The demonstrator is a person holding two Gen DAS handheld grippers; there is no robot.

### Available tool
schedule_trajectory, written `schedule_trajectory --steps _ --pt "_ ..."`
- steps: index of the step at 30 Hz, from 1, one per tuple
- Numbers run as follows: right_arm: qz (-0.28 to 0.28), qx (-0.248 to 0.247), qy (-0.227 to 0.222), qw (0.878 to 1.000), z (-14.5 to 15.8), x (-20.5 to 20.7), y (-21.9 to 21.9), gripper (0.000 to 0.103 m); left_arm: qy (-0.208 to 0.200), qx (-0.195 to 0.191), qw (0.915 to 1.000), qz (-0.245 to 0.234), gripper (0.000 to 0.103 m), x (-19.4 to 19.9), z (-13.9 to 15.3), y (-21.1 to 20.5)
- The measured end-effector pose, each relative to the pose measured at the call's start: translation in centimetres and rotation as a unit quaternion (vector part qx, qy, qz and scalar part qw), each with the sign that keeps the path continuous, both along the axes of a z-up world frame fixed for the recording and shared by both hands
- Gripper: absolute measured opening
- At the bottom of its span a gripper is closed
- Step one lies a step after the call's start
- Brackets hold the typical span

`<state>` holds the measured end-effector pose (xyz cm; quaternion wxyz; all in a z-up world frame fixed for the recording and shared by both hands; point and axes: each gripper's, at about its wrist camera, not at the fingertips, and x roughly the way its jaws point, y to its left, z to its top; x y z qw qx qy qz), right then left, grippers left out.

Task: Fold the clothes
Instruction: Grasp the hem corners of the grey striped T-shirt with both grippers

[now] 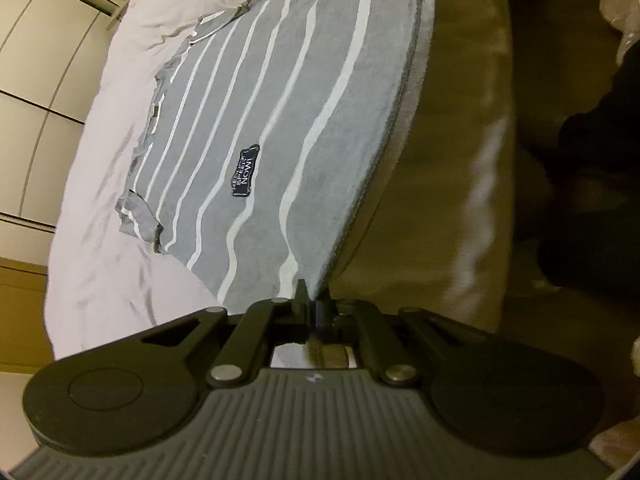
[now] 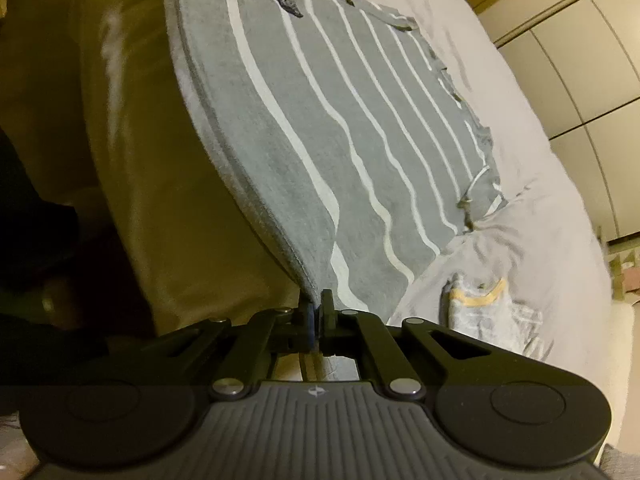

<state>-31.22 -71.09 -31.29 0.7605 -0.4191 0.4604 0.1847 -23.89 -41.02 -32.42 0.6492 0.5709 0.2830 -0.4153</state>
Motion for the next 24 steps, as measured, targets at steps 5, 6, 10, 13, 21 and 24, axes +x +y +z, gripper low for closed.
schedule_trajectory --steps 5,6,10,13,21,24 --pt "0.007 0.012 0.045 0.999 1.9 -2.6 0.4 0.0 0.046 0.002 0.9989 -0.008 0.0 -2.9 1.9 1.1" --pt "0.008 0.015 0.057 0.998 2.3 -3.1 0.5 0.0 0.057 0.002 0.9984 -0.007 0.0 -3.4 2.4 1.4" --pt "0.004 0.024 0.095 0.995 3.9 -4.3 0.8 0.0 0.103 0.005 0.9946 -0.013 0.0 -4.3 3.9 2.4" --pt "0.007 0.019 0.096 0.995 5.1 -3.6 0.8 0.0 0.121 -0.006 0.9926 -0.008 0.0 -2.7 5.0 2.6" --pt "-0.001 -0.005 0.019 1.0 10.2 8.4 -1.3 0.0 0.074 -0.063 0.9947 0.033 0.001 11.2 9.6 -1.2" --pt "-0.014 0.001 0.007 1.0 11.2 15.2 -2.3 0.0 0.071 -0.066 0.9943 0.045 0.001 17.2 10.5 -3.9"
